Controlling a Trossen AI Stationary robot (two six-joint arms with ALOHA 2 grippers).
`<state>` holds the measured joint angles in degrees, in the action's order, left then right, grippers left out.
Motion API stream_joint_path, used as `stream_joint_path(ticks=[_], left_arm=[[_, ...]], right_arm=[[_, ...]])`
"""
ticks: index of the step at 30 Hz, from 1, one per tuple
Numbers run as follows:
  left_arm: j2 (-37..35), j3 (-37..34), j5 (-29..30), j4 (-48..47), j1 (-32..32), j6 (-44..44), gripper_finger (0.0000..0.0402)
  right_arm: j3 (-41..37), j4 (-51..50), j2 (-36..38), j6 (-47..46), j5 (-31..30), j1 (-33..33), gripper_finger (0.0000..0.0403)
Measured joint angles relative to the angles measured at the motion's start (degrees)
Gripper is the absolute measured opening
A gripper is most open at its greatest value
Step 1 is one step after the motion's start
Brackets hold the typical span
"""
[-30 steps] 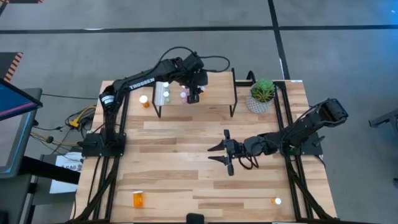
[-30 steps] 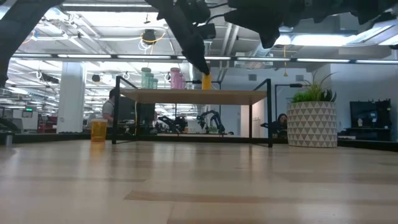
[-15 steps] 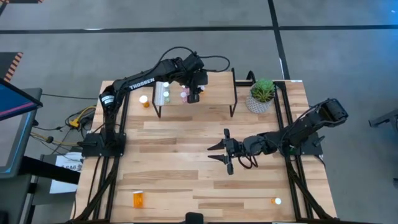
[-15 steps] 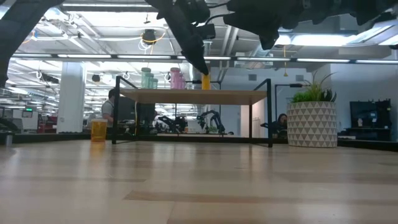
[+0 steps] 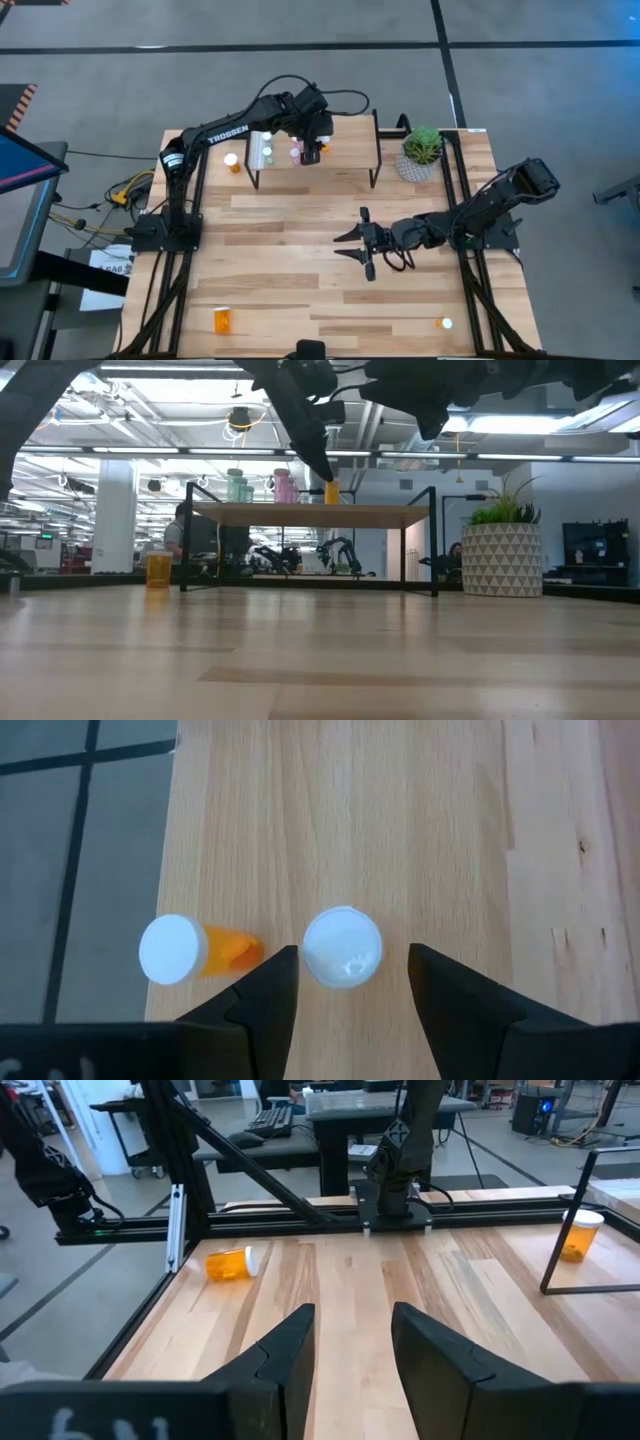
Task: Pick and place medicine bottles onto shelf by color
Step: Put the left small orange pill bottle on the shelf aligned with the other small orange pill bottle, then put the small orange pill bottle on the shelf aligned with the other small orange pill bottles
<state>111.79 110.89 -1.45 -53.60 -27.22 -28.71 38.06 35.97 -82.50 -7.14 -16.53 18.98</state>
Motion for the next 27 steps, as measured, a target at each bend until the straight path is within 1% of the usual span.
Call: stream_joint_path(ticks=[4,10,16,22,24,27], left_arm=[[0.0,0.01,0.9,0.02,0.0,0.02,0.0179],[-0.43,0.04,5.45,-0.78,0.0,0.35,0.0179],[-2.49,3.23,5.8,-4.41,0.08,1.74,0.0179],[-6.9,6.51,4.52,-7.55,1.07,3.91,0.0179],[-9.65,6.24,2.43,-7.65,1.7,4.67,0.0179],[-14.44,5.65,-2.62,-7.39,2.97,6.44,0.0179]], right_arm=[[0.0,0.0,0.0,0.0,0.0,0.0,0.0156],[0.0,0.0,0.0,0.0,0.0,0.0,0.0156],[0.0,-0.23,0.0,-0.8,0.0,0.0,0.0156],[0.02,-1.2,0.0,-2.29,0.0,0.0,0.0156],[0.02,-1.95,0.46,-3.35,-0.01,0.2,0.0155],[0.79,-5.81,3.4,-4.72,-0.44,0.85,0.0153]])
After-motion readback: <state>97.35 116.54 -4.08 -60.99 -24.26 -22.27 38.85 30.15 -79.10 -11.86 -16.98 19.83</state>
